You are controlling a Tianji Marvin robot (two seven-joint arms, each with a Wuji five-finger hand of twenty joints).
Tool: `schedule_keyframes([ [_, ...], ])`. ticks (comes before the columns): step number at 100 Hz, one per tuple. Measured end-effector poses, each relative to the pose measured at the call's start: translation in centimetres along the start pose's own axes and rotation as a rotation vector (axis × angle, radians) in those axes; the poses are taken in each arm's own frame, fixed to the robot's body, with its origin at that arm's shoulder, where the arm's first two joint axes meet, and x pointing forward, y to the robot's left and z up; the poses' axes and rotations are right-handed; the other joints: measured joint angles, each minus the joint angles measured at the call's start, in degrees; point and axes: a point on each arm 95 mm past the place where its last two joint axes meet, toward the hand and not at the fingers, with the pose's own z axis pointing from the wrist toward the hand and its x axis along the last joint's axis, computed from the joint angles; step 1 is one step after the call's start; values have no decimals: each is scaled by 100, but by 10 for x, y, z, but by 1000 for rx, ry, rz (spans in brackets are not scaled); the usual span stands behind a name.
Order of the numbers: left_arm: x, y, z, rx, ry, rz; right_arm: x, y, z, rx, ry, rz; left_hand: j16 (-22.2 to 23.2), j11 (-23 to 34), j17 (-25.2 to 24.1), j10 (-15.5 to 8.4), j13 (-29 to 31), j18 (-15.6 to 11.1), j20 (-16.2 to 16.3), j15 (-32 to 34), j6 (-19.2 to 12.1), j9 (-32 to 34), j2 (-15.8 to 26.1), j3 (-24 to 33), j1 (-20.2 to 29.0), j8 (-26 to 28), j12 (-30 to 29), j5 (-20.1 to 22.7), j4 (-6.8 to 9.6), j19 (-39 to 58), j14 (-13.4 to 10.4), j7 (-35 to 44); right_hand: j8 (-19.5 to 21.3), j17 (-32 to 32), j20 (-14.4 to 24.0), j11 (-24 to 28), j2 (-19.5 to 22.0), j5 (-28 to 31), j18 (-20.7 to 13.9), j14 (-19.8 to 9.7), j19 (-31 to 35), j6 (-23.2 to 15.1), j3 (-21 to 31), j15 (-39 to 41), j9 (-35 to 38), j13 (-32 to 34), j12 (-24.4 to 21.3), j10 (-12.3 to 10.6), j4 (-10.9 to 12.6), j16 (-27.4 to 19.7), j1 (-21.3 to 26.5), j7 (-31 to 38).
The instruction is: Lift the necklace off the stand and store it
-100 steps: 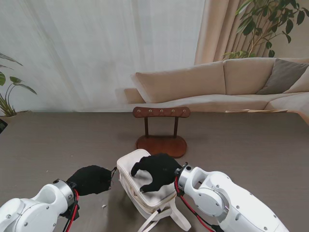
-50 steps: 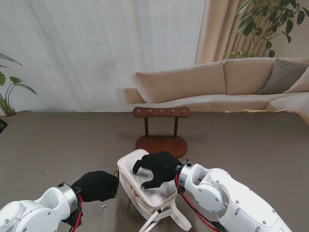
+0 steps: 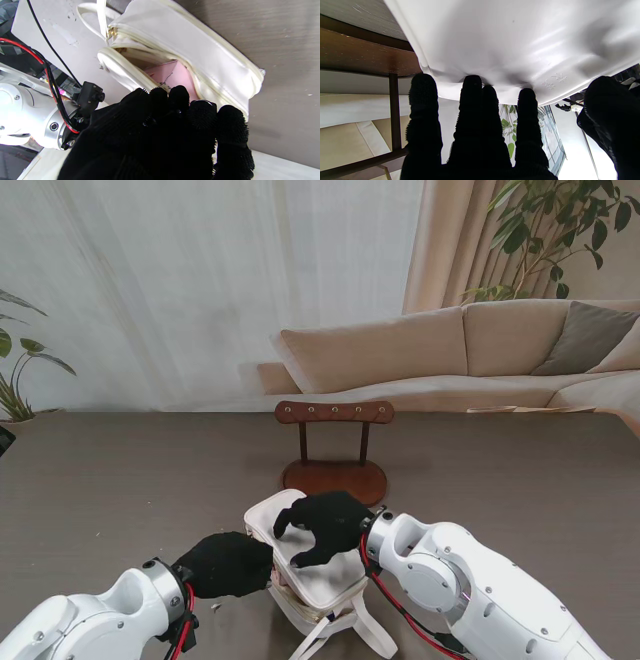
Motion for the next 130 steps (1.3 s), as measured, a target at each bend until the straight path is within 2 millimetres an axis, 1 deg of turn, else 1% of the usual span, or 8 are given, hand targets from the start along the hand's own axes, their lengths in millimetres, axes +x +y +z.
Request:
schedule_keyframes([
  [23,8,5,15,-7,60,-32,-1,2,1,11,-12,8,0,34,3,95,0,0,0,0,103,2,0,0,0,0,0,9,0,0,0,0,14,0,0,-6,5,4,-4,-48,0,0,0,46,65,76,2,-49,0,20,6,18],
  [41,11,4,17,-39,60,-19,-1,2,6,13,-8,15,0,35,3,114,0,0,0,0,124,2,0,0,1,1,-1,10,0,0,2,0,16,0,0,-6,94,67,-6,-27,0,-12,0,297,68,162,4,-50,0,132,9,74],
  [53,10,7,13,-47,25,-30,-1,0,8,6,-6,25,0,35,3,115,0,0,0,0,124,2,0,0,3,1,-2,10,0,0,3,0,16,0,0,-20,171,68,-6,-27,0,-13,3,456,125,163,4,-50,0,276,12,74],
  [66,11,18,8,-50,5,-55,-1,0,12,12,-4,35,0,35,3,115,0,0,0,0,116,2,0,0,4,1,-2,10,0,0,3,0,16,0,0,-20,231,68,-8,21,0,-14,3,708,131,169,5,-50,0,369,13,74],
  [69,11,20,7,-50,4,-57,-2,0,13,16,-4,35,0,35,3,115,0,0,0,0,115,2,0,0,4,1,-2,10,0,0,3,0,16,0,0,-20,375,68,-8,21,0,-17,4,750,132,169,5,-50,0,369,15,74],
  [74,13,24,6,-54,1,-58,-2,1,13,21,-3,32,0,35,3,115,0,0,0,0,113,2,0,0,4,1,-2,10,0,0,3,0,16,0,0,-11,400,68,-10,21,0,-21,4,817,132,169,8,-52,0,369,15,74],
  [95,29,35,-9,-61,-27,-26,-2,2,14,30,-7,30,0,35,3,115,0,0,0,0,104,2,2,0,6,1,-2,10,1,0,3,0,14,0,0,9,519,68,-76,-13,0,-59,137,890,131,169,69,-84,0,418,23,68],
  [130,51,46,-20,-79,-25,-33,-4,0,23,41,-9,40,0,32,4,109,0,0,0,0,95,-1,4,0,6,1,-2,10,1,0,3,0,2,0,49,191,519,145,-96,-120,97,-75,137,1876,198,169,222,-100,0,422,23,60],
])
